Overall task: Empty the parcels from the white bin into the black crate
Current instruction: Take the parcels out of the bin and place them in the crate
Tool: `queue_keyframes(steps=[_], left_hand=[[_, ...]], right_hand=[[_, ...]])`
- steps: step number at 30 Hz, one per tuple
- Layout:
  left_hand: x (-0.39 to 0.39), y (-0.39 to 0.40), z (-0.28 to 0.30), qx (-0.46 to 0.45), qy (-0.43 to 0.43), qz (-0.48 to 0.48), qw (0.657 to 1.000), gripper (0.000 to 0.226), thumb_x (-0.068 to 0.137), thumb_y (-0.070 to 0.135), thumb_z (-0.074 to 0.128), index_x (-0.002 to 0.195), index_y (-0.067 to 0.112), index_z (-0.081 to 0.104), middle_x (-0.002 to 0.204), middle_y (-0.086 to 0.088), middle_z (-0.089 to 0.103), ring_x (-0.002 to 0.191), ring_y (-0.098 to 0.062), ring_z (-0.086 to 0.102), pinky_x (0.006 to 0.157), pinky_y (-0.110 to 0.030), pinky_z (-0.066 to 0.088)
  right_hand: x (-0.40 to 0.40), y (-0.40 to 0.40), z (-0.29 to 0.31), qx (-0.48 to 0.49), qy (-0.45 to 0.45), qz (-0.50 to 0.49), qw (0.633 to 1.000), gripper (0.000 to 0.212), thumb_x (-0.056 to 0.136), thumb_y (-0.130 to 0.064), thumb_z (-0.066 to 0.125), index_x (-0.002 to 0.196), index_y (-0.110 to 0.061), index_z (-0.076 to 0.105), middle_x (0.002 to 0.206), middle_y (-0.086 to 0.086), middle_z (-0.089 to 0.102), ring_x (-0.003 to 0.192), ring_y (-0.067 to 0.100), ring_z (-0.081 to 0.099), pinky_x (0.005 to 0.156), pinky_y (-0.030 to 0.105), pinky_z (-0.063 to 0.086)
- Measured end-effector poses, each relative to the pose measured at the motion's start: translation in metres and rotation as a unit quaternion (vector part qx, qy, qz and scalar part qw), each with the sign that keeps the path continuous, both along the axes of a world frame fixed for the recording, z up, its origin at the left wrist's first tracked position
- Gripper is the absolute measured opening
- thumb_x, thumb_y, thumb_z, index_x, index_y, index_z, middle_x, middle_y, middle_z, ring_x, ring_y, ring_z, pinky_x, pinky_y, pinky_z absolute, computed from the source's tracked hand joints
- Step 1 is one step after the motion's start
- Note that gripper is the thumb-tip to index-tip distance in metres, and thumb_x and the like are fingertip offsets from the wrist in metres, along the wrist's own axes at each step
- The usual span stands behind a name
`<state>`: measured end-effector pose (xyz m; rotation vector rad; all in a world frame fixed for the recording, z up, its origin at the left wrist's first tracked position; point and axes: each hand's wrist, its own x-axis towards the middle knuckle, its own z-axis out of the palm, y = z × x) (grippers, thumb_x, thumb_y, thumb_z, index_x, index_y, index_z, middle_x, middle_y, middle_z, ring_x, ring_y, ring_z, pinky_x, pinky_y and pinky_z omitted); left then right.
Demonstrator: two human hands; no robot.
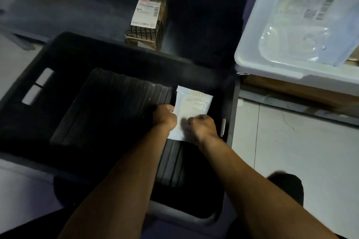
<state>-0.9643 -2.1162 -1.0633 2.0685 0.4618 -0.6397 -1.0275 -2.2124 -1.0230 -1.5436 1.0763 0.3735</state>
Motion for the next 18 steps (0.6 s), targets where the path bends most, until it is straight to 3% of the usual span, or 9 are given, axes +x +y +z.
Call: queue_keyframes(steps=[4,6,9,11,15,18], left_hand=[[0.011,-0.015,-0.019,0.013,0.016,-0.016,1.000,0.026,0.085,-0.005,0.058,0.098,0.011,0.074,0.103,-0.010,0.075,0.098,-0.026,0.070,0.085,-0.033,0.058],[0.014,-0.021,-0.024,0.018,0.013,-0.025,0.999,0.028,0.084,-0.005,0.057,0.095,0.014,0.075,0.101,-0.010,0.076,0.096,-0.026,0.071,0.085,-0.035,0.059],[0.017,-0.027,-0.022,0.013,0.009,-0.052,0.999,0.034,0.082,-0.006,0.054,0.102,0.012,0.076,0.104,-0.010,0.076,0.099,-0.028,0.071,0.088,-0.040,0.060],[0.017,-0.028,-0.014,0.025,-0.003,-0.091,0.996,0.036,0.080,-0.003,0.052,0.104,0.010,0.075,0.106,-0.011,0.076,0.100,-0.030,0.070,0.088,-0.040,0.059],[0.011,-0.020,0.023,0.066,-0.073,-0.185,0.978,0.036,0.077,0.009,0.054,0.108,0.012,0.073,0.109,-0.013,0.074,0.104,-0.035,0.068,0.086,-0.039,0.056],[-0.002,0.000,0.070,0.170,-0.125,-0.305,0.929,0.036,0.090,0.013,0.055,0.124,0.017,0.066,0.123,-0.014,0.069,0.115,-0.036,0.063,0.092,-0.038,0.053]], right_hand=[[0.014,-0.001,-0.008,0.029,-0.006,-0.053,0.998,0.039,0.070,-0.023,0.062,0.107,-0.013,0.060,0.105,0.012,0.069,0.092,0.030,0.067,0.081,0.036,0.057],[0.016,-0.002,-0.009,0.024,-0.012,-0.068,0.997,0.045,0.067,-0.026,0.060,0.111,-0.016,0.058,0.110,0.011,0.068,0.097,0.030,0.067,0.085,0.037,0.057],[0.011,-0.003,-0.004,0.022,-0.013,-0.066,0.997,0.055,0.087,-0.020,0.063,0.140,-0.020,0.050,0.118,0.006,0.061,0.109,0.028,0.064,0.096,0.035,0.052],[0.007,-0.005,0.002,-0.005,-0.016,-0.032,0.999,0.063,0.091,-0.022,0.061,0.151,-0.022,0.041,0.132,0.005,0.061,0.118,0.026,0.062,0.103,0.036,0.050],[-0.001,-0.008,0.034,-0.064,-0.049,0.061,0.995,0.062,0.093,-0.026,0.061,0.152,-0.024,0.041,0.145,0.004,0.056,0.131,0.026,0.055,0.108,0.027,0.040],[-0.013,-0.015,0.065,-0.159,-0.078,0.176,0.968,0.055,0.095,-0.026,0.060,0.149,-0.021,0.046,0.146,0.008,0.055,0.133,0.029,0.052,0.107,0.029,0.040]])
